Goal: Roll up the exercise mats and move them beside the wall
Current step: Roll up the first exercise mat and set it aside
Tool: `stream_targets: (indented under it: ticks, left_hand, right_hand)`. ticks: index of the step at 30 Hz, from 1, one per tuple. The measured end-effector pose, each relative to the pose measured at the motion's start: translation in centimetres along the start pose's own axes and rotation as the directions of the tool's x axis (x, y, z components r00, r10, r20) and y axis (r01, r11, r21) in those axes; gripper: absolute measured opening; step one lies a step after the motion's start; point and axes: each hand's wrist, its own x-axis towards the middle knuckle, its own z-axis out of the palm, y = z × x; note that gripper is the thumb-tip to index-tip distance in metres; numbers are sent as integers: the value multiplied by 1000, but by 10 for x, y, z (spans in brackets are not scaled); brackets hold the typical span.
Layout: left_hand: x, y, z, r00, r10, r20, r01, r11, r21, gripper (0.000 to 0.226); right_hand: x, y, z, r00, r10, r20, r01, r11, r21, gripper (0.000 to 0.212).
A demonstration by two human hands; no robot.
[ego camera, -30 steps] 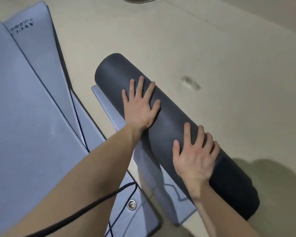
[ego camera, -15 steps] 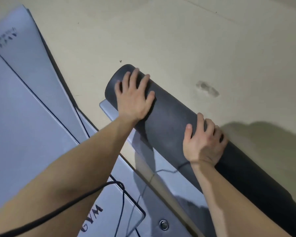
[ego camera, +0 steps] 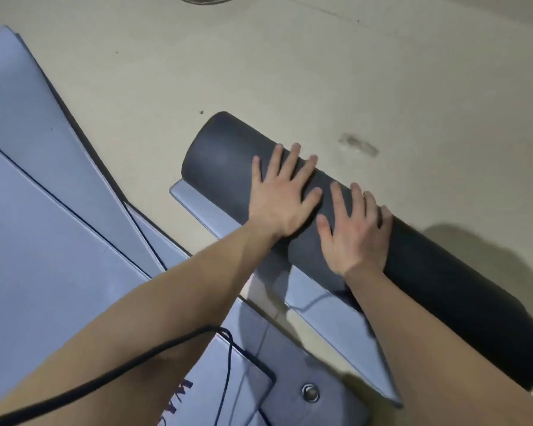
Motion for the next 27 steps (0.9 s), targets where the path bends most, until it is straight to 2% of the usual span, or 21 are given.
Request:
stream_targets:
  ticks: [1,3,4,6,8,10,14,17,18,20,21,22,23,25,27]
  left_hand:
    - [-13,18,8,996,87,10,-87,996,6,64]
    - [-20,32,18,995,98,-12,-98,995,-15,62]
    - [-19,31,21,997,78,-23,-78,997,-27,62]
    - [-15,28,23,997,74,-34,-74,997,10,62]
    - [-17,30,20,998,49,-33,-48,998,26,61]
    - [-28,49,17,998,38,-43,-37,999,31,60]
    - [-63,110,30,938,341,55,-345,936,69,64]
    - [-65,117,42,943,330,43,-332,941,63,64]
    - [-61,115,45,945,325,45,-328,942,68,63]
    - [-58,114,44,939,340,47,-343,936,84,63]
    - [-61,114,43,938,346,30,-347,934,85,63]
    - [-69,113,42,940,341,4,-340,938,69,64]
    - [-81,108,43,945,325,-27,-324,945,47,64]
    - [-109,91,46,966,254,-38,-253,967,35,66]
    - [-123,71,46,985,166,33,-168,985,49,76]
  right_hand:
    - [-4,3,-5,999,-30,12,30,999,14,68]
    - [-25,27,-16,1000,-22,14,21,997,80,70]
    - [-43,49,-20,999,31,26,-33,997,77,68]
    - [-91,97,-26,973,226,53,-225,974,-29,64]
    - [-126,125,-24,949,314,38,-311,948,-75,64]
    - [-131,130,-12,946,319,55,-317,948,-42,68]
    - [-129,131,2,958,286,33,-287,957,51,72]
    - [-140,140,-3,964,254,-77,-250,967,48,73]
    - [-147,143,-4,938,331,-101,-326,944,58,77]
    - [-172,144,-1,801,596,-54,-579,795,177,90]
    - [-186,145,3,736,677,2,-647,703,297,98]
    - [-196,146,7,720,691,59,-649,641,409,107]
    - [-202,147,11,744,663,91,-616,625,479,117]
    - [-199,146,14,806,582,106,-544,660,518,138]
    - [-184,137,17,837,543,64,-492,696,523,143]
